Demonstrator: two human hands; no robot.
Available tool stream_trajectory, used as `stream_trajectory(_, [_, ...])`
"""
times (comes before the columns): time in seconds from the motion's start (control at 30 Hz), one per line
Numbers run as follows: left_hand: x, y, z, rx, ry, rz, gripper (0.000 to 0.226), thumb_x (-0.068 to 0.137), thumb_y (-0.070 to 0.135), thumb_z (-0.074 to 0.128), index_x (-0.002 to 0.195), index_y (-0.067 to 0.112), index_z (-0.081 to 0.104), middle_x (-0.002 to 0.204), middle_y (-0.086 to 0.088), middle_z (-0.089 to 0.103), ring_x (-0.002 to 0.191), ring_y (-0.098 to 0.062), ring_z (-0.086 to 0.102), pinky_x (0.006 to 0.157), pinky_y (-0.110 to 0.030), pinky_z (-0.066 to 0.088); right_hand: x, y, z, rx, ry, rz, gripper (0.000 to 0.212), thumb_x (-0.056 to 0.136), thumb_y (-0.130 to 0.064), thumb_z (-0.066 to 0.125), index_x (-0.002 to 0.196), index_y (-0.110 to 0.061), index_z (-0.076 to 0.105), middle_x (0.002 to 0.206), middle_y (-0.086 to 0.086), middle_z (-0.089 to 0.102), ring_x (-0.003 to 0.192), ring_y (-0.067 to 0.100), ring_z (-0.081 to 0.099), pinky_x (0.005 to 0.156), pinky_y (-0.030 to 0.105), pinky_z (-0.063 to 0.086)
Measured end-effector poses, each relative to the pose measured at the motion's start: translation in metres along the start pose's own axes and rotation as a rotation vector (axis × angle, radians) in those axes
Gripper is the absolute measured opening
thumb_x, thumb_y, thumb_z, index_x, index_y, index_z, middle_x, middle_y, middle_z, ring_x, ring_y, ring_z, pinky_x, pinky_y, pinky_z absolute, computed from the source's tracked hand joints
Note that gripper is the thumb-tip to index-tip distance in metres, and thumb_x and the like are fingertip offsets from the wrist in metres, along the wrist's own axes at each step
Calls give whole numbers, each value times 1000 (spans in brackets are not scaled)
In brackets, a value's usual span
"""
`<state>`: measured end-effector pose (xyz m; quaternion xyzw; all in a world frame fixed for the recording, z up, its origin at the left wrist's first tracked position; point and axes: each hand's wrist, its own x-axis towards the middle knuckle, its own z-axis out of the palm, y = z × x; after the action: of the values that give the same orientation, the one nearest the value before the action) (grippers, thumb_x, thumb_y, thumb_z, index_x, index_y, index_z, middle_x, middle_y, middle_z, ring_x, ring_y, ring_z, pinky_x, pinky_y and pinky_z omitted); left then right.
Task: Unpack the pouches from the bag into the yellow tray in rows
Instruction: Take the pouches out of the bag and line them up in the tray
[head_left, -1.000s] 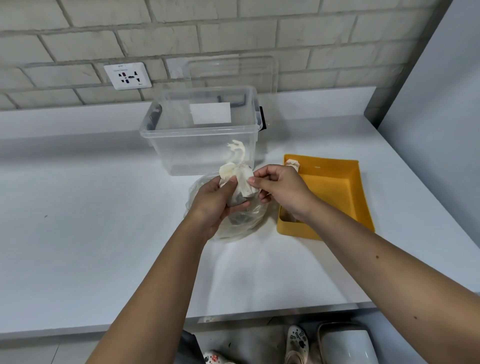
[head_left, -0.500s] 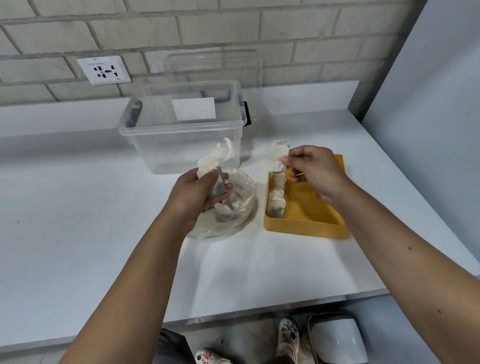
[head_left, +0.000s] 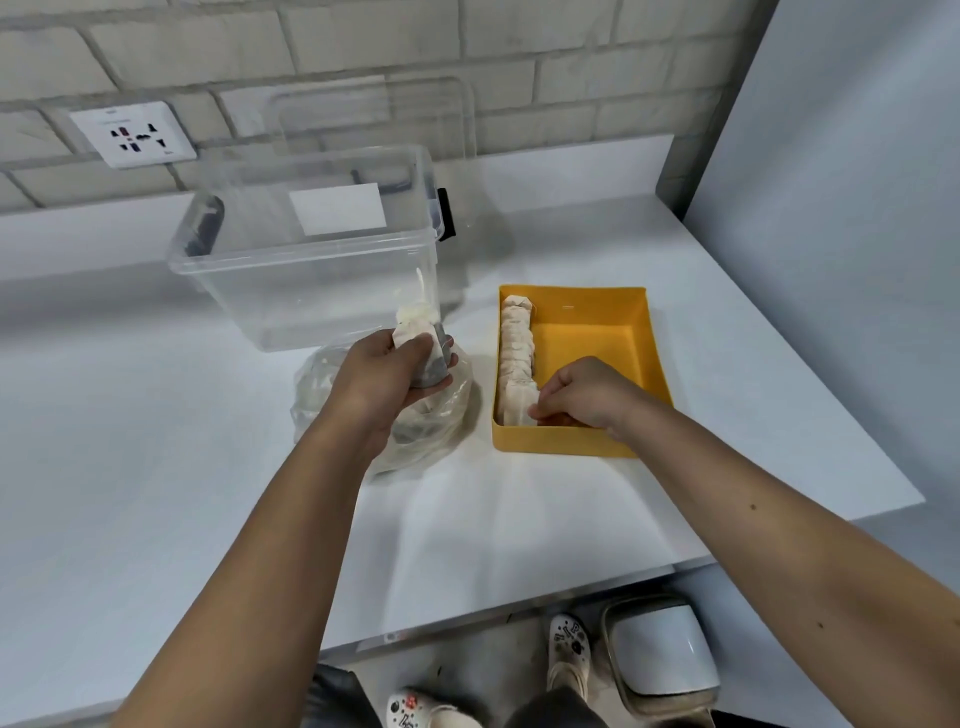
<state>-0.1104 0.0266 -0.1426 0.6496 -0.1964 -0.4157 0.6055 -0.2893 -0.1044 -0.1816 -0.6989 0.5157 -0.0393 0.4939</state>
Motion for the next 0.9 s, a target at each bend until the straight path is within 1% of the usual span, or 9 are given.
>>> stream_trajectory(0.1, [0,-1,-1,15,5,-9,15,98,8,54,107,4,66,105,-10,75,96,-23,74,89,-41,58,-1,-2,2,-19,-5,8,15,73,-15,84,81,-9,72,90,10,72,83,21,64,82,34,54])
stream_trajectory(0.27, [-1,-2,2,18,8,-27,14,98,9,55,104,2,66,102,-13,75,96,-25,74,87,-40,59,2,-6,7,-55,-25,-8,14,72,-16,85,77,-12,72,83,5,71,80,18,63,79,31,53])
stream_trajectory(0.37, [-1,-3,2,16,10,-37,11,97,9,58,100,3,67,101,-13,75,97,-28,73,87,-41,58,4,-5,9,-91,5,-27,23,72,-22,85,87,-8,75,82,1,71,78,15,62,74,28,51])
stream_trajectory(0.43, [-2,-4,2,13,2,-37,11,96,9,61,101,4,68,98,-12,76,96,-27,73,88,-41,58,5,-3,10,-118,36,-46,29,70,-29,86,86,-8,74,81,0,72,77,14,63,69,28,50])
stream_trajectory(0.57, [-3,-6,1,34,-24,-35,13,94,13,66,104,6,70,94,-7,76,85,-19,73,89,-39,58,7,7,6,-114,91,-84,36,67,-38,87,82,-9,72,76,0,74,80,18,68,77,38,55])
stream_trajectory(0.7, [-5,-7,6,40,-65,-41,7,91,15,69,95,10,73,90,-7,75,80,-17,72,87,-37,59,6,9,-6,-93,136,-99,35,66,-40,87,81,-13,72,76,-6,71,80,14,64,74,32,51])
stream_trajectory(0.8, [-6,-8,12,40,-102,-45,6,90,15,71,92,10,74,86,-5,77,78,-16,72,80,-32,61,0,0,-9,44,193,-192,26,73,-39,82,84,-17,72,83,-4,73,80,14,64,76,32,51])
stream_trajectory(0.83, [-6,-9,14,46,-111,-49,6,89,15,71,92,11,74,86,-5,77,79,-16,72,80,-31,61,-4,-7,-9,128,182,-239,21,78,-36,79,87,-17,73,84,-2,74,76,13,64,75,31,51])
stream_trajectory(0.9, [-5,-10,15,62,-120,-56,7,89,17,72,92,12,76,89,-7,77,82,-18,72,82,-33,60,-16,-24,-6,291,102,-309,17,88,-29,70,94,-14,75,83,3,74,63,6,59,67,23,50])
